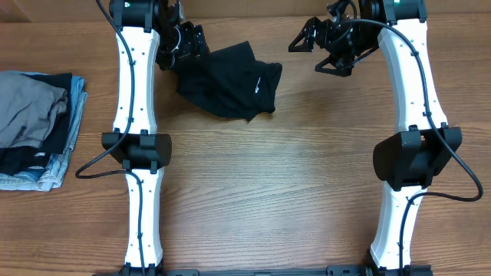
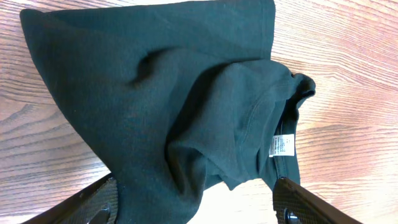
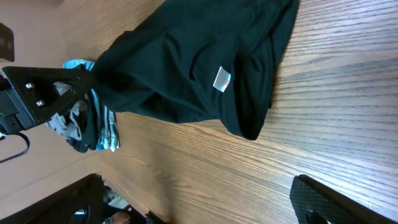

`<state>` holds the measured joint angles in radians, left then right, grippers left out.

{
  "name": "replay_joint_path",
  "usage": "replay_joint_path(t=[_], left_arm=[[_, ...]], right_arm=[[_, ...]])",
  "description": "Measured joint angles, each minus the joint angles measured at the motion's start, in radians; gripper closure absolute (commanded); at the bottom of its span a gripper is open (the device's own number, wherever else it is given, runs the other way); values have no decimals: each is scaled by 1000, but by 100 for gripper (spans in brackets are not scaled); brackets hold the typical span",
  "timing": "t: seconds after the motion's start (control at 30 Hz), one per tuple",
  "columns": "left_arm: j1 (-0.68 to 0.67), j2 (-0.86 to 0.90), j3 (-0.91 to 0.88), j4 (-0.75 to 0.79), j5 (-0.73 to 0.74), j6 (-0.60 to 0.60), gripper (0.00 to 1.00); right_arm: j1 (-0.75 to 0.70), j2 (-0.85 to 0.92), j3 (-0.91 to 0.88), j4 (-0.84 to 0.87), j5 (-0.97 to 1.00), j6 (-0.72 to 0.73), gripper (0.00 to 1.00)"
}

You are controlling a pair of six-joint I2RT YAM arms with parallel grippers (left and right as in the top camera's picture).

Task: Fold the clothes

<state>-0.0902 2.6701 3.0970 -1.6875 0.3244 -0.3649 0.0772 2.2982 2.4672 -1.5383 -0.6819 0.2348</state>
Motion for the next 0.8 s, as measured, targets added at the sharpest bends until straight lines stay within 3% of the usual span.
replay_joint_path(t=[0.3, 0.37, 0.5, 0.7, 0.77, 0.8], left_arm=[[0, 0, -40, 1, 0, -1, 24], [0, -8, -107, 3, -1, -3, 31], [-2, -13, -320, 10, -27, -4, 30], [-2, -13, -427, 36, -101, -3, 30], [-1, -13, -453, 38, -115, -3, 36], [-1, -13, -465, 40, -120, -3, 53]], right_arm=[[-3, 0, 0, 0, -2, 1, 0], [-10, 0, 0, 0, -2, 0, 0], [-27, 0, 0, -11, -3, 0, 0], [-56, 0, 0, -24, -2, 0, 0], [-61, 0, 0, -27, -2, 1, 0], [-64, 0, 0, -26, -3, 0, 0]])
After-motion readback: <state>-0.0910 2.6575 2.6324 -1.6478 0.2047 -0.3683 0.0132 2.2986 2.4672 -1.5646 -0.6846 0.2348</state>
